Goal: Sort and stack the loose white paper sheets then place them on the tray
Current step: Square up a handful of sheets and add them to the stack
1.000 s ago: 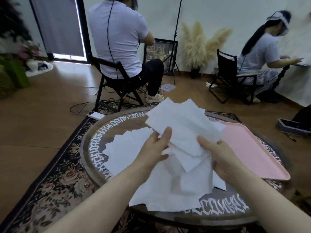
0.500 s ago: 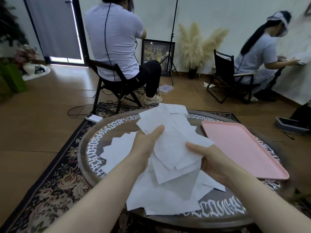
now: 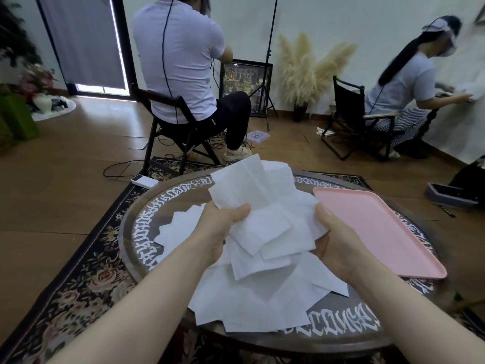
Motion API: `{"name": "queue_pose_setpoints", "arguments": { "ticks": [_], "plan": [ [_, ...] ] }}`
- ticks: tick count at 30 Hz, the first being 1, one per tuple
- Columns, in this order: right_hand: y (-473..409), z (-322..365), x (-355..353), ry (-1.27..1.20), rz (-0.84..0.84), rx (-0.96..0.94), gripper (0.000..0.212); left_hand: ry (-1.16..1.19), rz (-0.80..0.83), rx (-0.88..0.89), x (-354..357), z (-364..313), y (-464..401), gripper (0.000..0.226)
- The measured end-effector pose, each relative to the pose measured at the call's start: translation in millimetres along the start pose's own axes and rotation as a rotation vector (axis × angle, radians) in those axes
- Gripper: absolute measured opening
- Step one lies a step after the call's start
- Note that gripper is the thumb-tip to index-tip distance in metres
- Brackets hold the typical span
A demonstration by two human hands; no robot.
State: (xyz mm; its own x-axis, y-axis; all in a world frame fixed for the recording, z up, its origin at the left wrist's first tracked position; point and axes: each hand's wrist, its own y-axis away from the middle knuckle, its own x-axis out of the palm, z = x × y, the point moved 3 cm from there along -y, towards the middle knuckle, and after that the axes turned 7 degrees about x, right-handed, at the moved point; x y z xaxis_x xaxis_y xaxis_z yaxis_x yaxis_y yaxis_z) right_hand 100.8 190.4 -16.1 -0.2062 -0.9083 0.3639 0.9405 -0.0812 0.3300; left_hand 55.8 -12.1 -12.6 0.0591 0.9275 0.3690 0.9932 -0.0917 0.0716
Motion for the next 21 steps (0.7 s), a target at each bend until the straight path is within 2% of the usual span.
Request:
{"name": "queue_pose_setpoints", "arguments": {
  "ticks": [3,6,9,13,15,18,19,21],
  "plan": [
    [0,10,-4,-0.012,-0.107,-0.104,0.042,-0.005,-0.070,-0.019,-9,1,-4,0.025],
    [2,23,-7,-0.064,-0.130,-0.197,0.044,-0.061,-0.156,-0.020,-20,4,-9,0.019],
    [6,32,1,-0.163,-0.024,-0.262,0.039,-0.143,-0.175,-0.041,-23,10,-9,0.022],
    [7,20,22,-0.216,0.162,-0.234,0.041,-0.144,-0.124,-0.072,-10,16,-5,0.019],
    [6,5,30,-0.116,0.195,-0.183,0.044,-0.141,-0.126,-0.036,-4,15,-4,0.013],
    [9,-11,35,0.211,0.160,-0.151,0.037,-0.118,-0.166,0.013,0,9,-3,0.014],
    [10,-13,35,0.288,0.151,-0.163,0.037,-0.089,-0.166,0.013,1,7,-3,0.016],
    [11,-12,33,0.329,0.129,-0.194,0.038,-0.033,-0.124,-0.020,2,4,1,0.035]
  ]
}}
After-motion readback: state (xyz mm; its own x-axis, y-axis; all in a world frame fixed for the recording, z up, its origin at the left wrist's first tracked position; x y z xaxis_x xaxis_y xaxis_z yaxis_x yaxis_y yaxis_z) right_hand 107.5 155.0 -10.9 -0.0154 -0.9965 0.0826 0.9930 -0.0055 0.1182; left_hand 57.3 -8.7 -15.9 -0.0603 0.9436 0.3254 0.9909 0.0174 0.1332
